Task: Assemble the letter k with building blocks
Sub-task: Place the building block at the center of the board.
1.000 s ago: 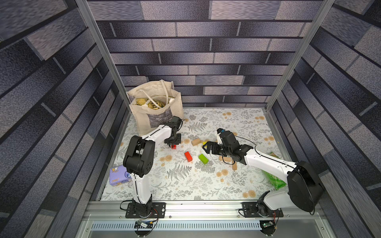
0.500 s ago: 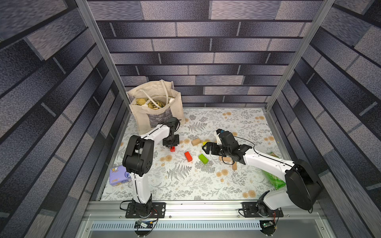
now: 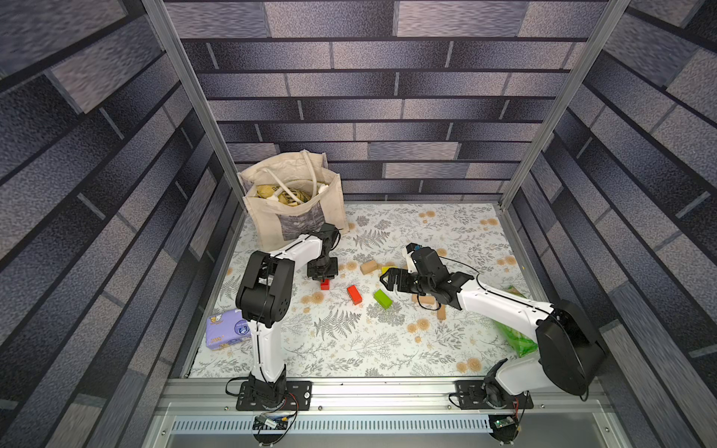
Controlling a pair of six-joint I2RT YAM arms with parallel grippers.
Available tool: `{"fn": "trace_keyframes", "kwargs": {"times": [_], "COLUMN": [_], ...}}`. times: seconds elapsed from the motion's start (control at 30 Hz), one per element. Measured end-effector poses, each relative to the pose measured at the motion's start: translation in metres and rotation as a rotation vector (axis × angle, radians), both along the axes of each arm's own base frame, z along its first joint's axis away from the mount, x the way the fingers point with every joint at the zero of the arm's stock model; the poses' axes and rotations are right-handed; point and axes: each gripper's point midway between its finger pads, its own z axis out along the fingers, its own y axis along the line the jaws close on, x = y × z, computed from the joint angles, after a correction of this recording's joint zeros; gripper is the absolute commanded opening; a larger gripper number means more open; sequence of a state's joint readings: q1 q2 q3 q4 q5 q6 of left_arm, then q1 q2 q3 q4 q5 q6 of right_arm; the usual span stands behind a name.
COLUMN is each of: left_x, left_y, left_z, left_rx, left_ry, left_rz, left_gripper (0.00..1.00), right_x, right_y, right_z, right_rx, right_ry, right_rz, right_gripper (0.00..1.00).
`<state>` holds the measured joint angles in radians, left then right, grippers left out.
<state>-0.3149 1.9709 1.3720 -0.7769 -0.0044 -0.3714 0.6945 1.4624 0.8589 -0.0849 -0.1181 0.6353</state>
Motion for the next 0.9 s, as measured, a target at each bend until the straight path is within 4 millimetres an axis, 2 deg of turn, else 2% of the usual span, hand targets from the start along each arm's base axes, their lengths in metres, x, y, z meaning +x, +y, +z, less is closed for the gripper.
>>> {"fn": "trace_keyframes", "kwargs": {"times": [0.17,0.3,0.67,0.9], "left_x": [0.0019,0.003,0.0028,0.0018], "left_y": [-0.0052,-0.0056,-0.0058,-0.0056], "left_z": [0.0002,0.0001,-0.0001,-0.0022], "left_rx": [0.038,0.057,0.056,0.057], "left_ry": [-0.004,-0.007,-0.006,-0.001], "left_rz": [-0.043,-0.055,-0.056,-0.056], "left_gripper": [0.21,0.28,0.38,0.4], "right_x": [0.0,0.0,-0.0002,0.0003], "right_y": [0.0,0.0,0.0005,0.0011], "right_z": [0.0,0.0,-0.0045,-0.0032], "right_rx": [0.0,0.0,-0.006,-0.004], "right_ry": [0.0,0.0,0.011,0.008], "right_rz": [0.0,0.0,0.002,0.003], "right_gripper": [1.0,1.0,1.0,1.0]}}
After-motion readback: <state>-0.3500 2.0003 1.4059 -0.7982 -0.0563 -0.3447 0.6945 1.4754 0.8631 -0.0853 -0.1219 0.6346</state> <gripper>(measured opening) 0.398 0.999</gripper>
